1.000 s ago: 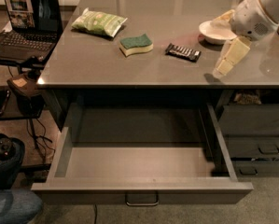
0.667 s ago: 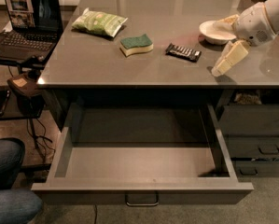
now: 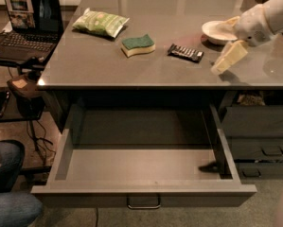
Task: Place rxbar chocolate into top drawer
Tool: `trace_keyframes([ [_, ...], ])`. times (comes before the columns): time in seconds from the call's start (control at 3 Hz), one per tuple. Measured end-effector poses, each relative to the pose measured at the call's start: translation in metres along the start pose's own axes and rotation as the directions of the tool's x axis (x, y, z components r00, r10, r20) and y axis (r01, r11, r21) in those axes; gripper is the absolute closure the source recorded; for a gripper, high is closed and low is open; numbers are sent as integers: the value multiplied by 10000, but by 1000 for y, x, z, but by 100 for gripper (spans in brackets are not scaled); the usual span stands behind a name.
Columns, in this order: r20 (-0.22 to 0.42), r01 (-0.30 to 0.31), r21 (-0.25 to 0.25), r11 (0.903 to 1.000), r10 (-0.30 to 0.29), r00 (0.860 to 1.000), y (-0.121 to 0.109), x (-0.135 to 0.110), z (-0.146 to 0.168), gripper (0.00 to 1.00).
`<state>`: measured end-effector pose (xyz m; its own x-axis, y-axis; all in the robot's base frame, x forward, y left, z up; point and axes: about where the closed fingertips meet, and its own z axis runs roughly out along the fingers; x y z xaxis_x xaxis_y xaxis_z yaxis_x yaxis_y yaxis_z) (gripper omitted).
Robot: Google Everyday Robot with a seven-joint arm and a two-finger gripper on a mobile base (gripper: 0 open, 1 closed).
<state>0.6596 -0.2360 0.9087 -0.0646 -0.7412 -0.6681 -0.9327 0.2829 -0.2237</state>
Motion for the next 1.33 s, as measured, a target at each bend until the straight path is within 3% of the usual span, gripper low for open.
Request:
trace_keyframes([
  [0.33, -174, -776, 453, 9960, 784, 9968, -18, 13, 6, 0],
  [0.67, -181, -918, 509, 9945, 928, 9955, -20, 15, 8, 0],
  [1.33, 732, -1360, -175, 9906, 1369, 9879, -38, 4, 57, 0],
])
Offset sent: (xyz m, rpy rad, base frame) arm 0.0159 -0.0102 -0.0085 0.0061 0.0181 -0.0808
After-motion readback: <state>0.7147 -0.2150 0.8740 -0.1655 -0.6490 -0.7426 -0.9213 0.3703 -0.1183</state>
